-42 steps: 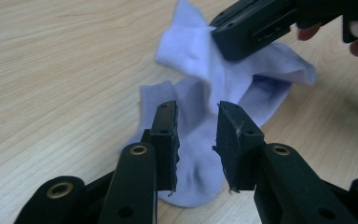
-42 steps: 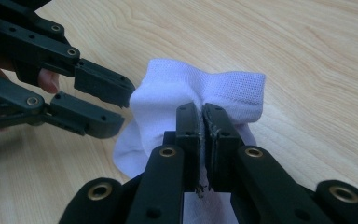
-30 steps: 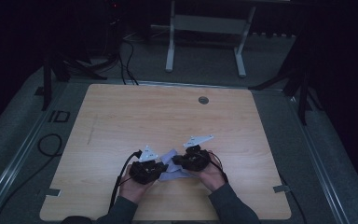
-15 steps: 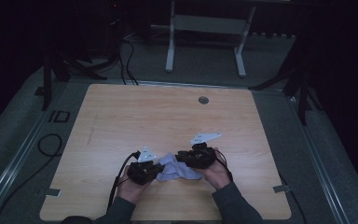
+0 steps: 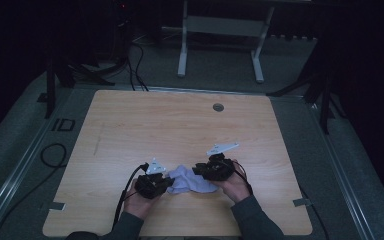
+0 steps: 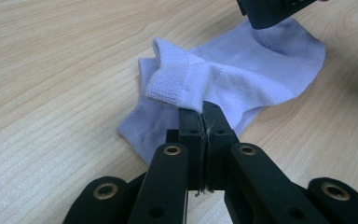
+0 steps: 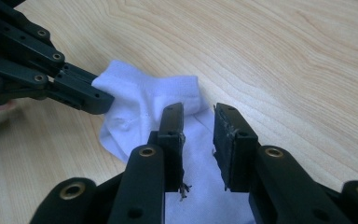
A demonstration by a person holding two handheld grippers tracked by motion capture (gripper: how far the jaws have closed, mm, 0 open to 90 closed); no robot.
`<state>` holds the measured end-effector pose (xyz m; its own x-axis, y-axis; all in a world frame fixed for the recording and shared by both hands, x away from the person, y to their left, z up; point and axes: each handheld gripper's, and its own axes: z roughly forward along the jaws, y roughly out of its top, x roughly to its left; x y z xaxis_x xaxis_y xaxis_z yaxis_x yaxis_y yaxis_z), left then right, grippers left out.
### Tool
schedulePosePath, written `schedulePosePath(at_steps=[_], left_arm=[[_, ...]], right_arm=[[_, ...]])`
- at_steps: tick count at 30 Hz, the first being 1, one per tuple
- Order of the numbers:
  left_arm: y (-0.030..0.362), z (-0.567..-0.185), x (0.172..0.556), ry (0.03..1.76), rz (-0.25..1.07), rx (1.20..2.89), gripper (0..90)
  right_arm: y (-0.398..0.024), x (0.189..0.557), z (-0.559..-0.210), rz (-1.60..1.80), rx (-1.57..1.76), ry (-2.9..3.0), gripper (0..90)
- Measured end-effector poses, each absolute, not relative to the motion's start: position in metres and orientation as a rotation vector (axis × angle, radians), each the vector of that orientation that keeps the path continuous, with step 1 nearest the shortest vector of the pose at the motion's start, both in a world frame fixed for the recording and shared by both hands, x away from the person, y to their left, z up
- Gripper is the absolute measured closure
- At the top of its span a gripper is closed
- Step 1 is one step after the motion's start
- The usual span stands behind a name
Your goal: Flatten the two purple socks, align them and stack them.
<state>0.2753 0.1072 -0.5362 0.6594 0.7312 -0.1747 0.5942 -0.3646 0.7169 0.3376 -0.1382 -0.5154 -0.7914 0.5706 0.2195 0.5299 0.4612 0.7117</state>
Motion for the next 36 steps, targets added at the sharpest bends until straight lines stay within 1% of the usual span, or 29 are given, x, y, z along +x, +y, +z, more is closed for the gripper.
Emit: schedulePosePath(at_steps=[8,21,23,29,32,33,34,35,36], left_arm=[[0.109,-0.538,0.274,1.041,0.201,2.089,88.2],[0.110,-0.548,0.276,1.098,0.193,2.148,87.5],[0.109,-0.549,0.276,1.111,0.210,2.165,84.6],[0.110,-0.546,0.276,1.123,0.254,2.146,67.6],[0.111,-0.542,0.275,1.125,0.278,2.131,63.0],[0.112,-0.539,0.274,1.124,0.316,2.109,61.7],[0.112,-0.539,0.274,1.124,0.316,2.109,61.6],[0.112,-0.537,0.271,1.116,0.361,2.088,61.9],[0.111,-0.537,0.270,1.107,0.374,2.085,62.5]], right_arm=[[-0.137,0.337,-0.520,1.230,0.988,2.654,72.5],[-0.134,0.336,-0.526,1.187,0.978,2.669,72.1],[-0.135,0.336,-0.526,1.189,0.985,2.665,72.0],[-0.142,0.336,-0.524,1.203,0.998,2.646,72.0],[-0.145,0.336,-0.522,1.211,1.001,2.636,72.0],[-0.148,0.335,-0.521,1.215,1.007,2.626,71.8],[-0.148,0.335,-0.521,1.215,1.007,2.626,71.8],[-0.152,0.335,-0.519,1.223,1.017,2.611,71.9],[-0.155,0.335,-0.518,1.227,1.021,2.604,71.9]])
